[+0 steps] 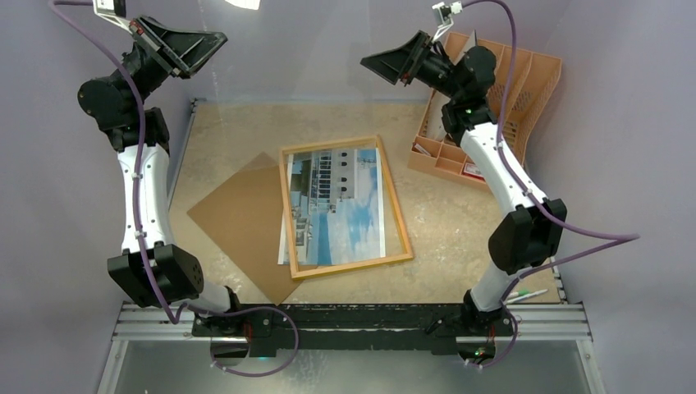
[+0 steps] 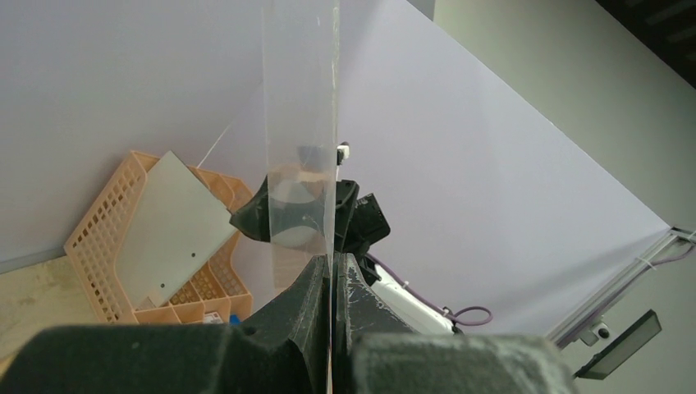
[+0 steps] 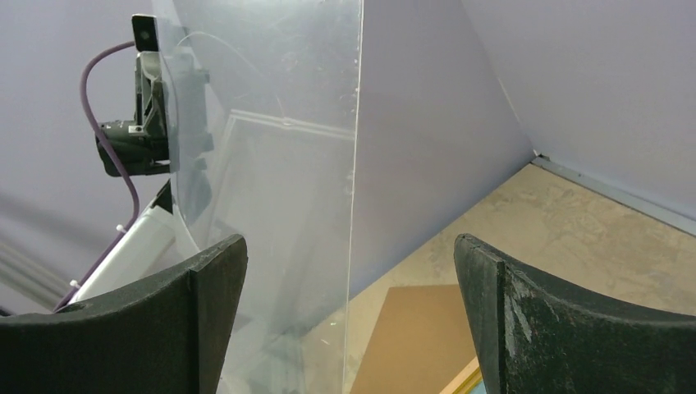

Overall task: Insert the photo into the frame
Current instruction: Place the photo frame item in the photo frame.

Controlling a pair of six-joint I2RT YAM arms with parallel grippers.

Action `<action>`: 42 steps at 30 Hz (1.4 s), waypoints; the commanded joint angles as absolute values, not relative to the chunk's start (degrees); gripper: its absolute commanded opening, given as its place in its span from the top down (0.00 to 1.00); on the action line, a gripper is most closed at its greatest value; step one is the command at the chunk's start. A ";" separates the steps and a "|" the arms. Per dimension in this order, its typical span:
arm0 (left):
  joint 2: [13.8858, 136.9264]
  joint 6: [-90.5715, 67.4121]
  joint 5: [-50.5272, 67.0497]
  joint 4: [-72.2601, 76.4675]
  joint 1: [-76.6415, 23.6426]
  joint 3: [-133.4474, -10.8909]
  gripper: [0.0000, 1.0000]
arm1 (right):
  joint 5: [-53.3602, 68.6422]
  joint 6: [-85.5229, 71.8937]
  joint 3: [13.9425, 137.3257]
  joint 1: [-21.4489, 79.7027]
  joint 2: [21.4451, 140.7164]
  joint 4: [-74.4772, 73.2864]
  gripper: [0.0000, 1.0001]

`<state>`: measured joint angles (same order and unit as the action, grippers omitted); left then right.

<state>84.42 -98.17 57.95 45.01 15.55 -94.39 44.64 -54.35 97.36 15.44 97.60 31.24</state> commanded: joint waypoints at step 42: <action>79.73 -41.57 44.94 -21.76 15.64 -83.58 0.19 | 49.98 -63.07 75.27 16.30 85.77 21.71 1.00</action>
